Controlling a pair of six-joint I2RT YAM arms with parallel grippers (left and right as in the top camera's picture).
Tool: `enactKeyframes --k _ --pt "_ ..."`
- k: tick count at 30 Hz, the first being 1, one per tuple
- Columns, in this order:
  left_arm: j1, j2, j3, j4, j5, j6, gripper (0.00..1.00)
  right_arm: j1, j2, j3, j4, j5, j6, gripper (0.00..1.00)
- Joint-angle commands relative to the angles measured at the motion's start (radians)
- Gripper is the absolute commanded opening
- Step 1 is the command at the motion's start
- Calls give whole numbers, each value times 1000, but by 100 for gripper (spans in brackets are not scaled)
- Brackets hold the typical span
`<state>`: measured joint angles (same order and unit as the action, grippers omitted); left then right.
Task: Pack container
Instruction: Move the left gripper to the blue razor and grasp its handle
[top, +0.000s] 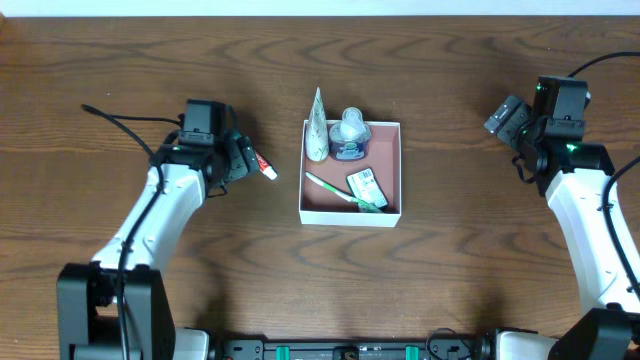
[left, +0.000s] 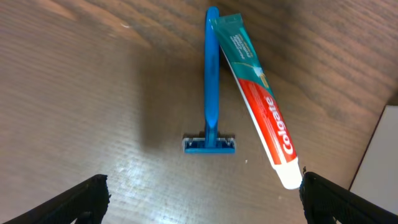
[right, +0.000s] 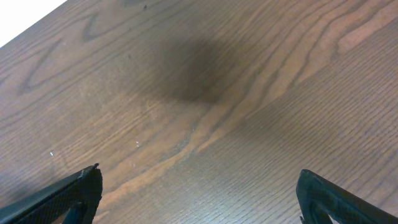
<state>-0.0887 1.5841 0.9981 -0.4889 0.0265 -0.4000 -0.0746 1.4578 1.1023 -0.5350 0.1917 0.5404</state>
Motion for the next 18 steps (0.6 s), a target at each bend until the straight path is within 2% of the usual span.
enactKeyframes --k 1,18 --pt "39 23 5 36 105 10 98 -6 0 6 0 13 -3 99" --pt "73 148 16 68 58 55 98 -6 0 6 -1 13 -3 99"
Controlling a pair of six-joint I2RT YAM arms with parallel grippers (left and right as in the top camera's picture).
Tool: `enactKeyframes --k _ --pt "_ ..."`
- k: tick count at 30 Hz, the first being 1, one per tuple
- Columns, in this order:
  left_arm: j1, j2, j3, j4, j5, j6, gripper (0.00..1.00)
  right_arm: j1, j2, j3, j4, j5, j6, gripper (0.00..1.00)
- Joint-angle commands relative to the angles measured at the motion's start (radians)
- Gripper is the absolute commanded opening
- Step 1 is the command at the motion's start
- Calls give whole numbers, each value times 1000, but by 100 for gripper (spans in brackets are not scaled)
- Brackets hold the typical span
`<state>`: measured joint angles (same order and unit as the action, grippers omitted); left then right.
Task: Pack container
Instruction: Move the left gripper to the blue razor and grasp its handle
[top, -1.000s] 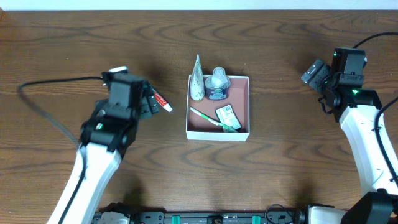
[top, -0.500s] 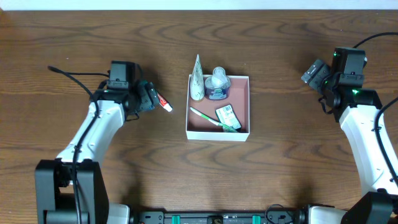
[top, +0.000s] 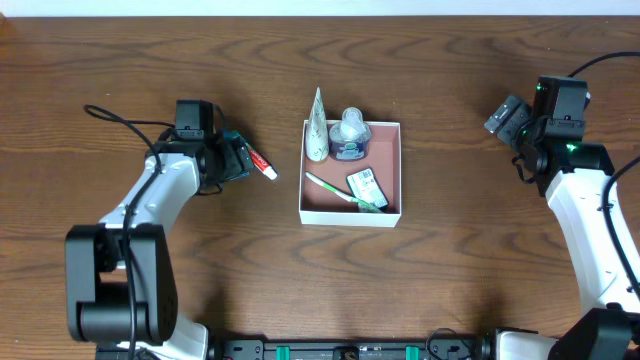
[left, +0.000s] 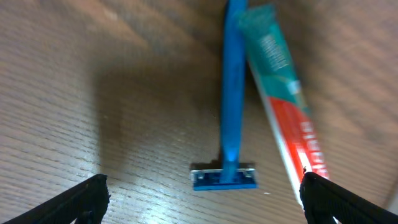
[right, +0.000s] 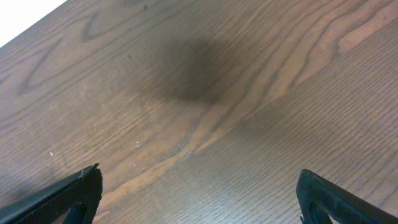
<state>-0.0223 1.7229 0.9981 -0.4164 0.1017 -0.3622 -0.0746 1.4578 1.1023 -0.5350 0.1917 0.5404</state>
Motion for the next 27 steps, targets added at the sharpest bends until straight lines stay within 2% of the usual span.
enactKeyframes --k 1,5,15,27 --pt "6 9 20 -5 -21 18 98 -6 0 6 0 13 -3 99" --pt "22 12 57 -40 -35 31 93 -6 0 6 0 13 -3 99" --pt "58 139 256 -232 -42 117 93 -6 0 6 -1 13 -3 99" --pt "58 157 267 -226 -42 126 93 -6 0 6 -1 13 -2 99"
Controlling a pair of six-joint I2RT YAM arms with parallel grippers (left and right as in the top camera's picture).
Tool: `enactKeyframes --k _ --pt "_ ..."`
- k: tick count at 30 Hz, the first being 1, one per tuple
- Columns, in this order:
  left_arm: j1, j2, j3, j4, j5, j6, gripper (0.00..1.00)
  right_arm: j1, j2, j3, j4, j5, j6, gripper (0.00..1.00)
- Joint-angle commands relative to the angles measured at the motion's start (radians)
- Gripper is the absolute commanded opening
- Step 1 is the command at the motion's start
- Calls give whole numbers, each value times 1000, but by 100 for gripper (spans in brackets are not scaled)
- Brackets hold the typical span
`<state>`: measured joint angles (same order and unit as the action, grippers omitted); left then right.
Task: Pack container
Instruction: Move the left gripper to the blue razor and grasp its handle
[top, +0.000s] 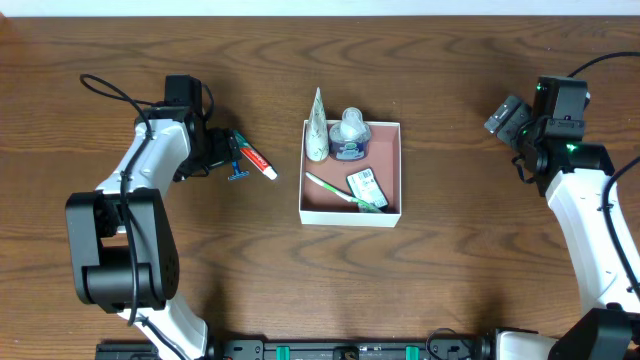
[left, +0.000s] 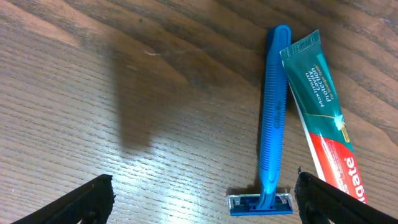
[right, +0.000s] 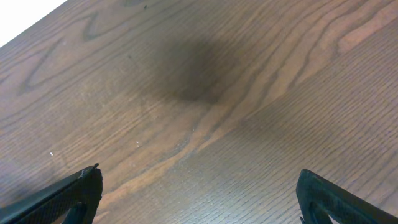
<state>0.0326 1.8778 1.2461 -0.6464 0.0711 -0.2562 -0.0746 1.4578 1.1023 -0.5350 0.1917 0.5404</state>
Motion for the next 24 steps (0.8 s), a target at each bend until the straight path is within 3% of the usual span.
enactKeyframes --k 1,24 --pt "3 3 19 8 -11 20 93 -6 0 6 -1 13 -3 99" --pt "-6 112 19 38 -8 24 93 -6 0 6 -1 13 -3 99"
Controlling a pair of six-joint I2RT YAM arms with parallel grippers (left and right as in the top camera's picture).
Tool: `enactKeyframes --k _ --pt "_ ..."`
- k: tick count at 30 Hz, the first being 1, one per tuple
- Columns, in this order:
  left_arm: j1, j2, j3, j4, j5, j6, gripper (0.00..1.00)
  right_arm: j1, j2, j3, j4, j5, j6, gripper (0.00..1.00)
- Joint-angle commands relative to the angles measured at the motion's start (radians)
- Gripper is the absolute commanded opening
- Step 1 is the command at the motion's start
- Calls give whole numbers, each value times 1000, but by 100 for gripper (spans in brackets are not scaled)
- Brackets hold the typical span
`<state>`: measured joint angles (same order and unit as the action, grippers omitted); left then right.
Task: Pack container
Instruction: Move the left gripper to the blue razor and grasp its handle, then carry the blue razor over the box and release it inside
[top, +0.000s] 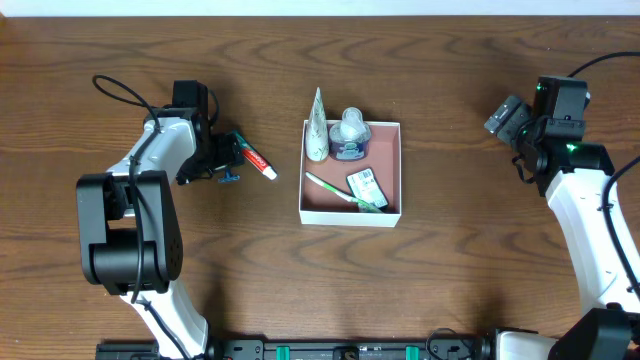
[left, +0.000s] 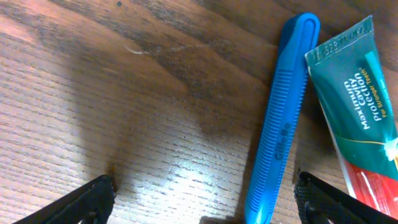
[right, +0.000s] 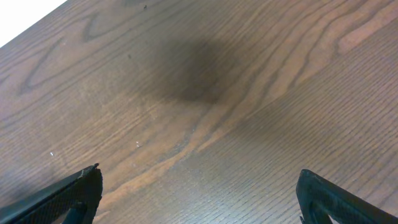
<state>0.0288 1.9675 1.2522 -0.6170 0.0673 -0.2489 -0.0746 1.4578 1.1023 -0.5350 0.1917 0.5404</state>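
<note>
A blue razor (left: 280, 130) lies on the wooden table beside a red-and-green toothpaste tube (left: 360, 118), left of the white box (top: 350, 215). My left gripper (left: 202, 199) is open and low over the razor's handle, one finger on each side. In the overhead view the razor (top: 229, 176) is mostly under that gripper (top: 215, 160) and the tube (top: 256, 160) pokes out to its right. The box holds a folded cone-shaped tube (top: 317, 128), a small bottle (top: 349, 135), a toothbrush (top: 330, 188) and a packet (top: 365, 185). My right gripper (right: 199, 196) is open over bare wood.
The table's far edge shows as a white strip (top: 320, 6) at the top. A black cable (top: 115, 88) loops behind the left arm. The right arm (top: 590, 220) stands at the far right.
My left gripper has come down closer to the razor, whose handle now fills more of the wrist view; the razor head has left that view. The right arm has not moved.
My left gripper hovered open over the razor and toothpaste tube, with both whole in the wrist view. It then shifted left and turned, keeping the razor between its fingers. Now it sits low over the razor's handle. The box contents and right arm stayed unchanged.
</note>
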Motion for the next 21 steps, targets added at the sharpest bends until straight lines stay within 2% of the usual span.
enactKeyframes --k 1,8,10,16,19,21 --pt "-2 23 13 11 -4 20 93 -6 0 6 -1 13 -3 99" --pt "-2 23 13 21 -4 20 86 -6 0 6 -1 13 -2 99" --pt "-2 23 13 20 -3 19 80 -6 0 6 -1 13 -3 99" --pt "-2 23 13 12 -3 18 49 -6 0 6 -1 13 -3 99" --pt "-2 23 12 11 -2 1 41 -6 0 6 -1 13 -3 99" --pt "-2 23 12 12 7 1 39 -6 0 6 -1 13 -2 99"
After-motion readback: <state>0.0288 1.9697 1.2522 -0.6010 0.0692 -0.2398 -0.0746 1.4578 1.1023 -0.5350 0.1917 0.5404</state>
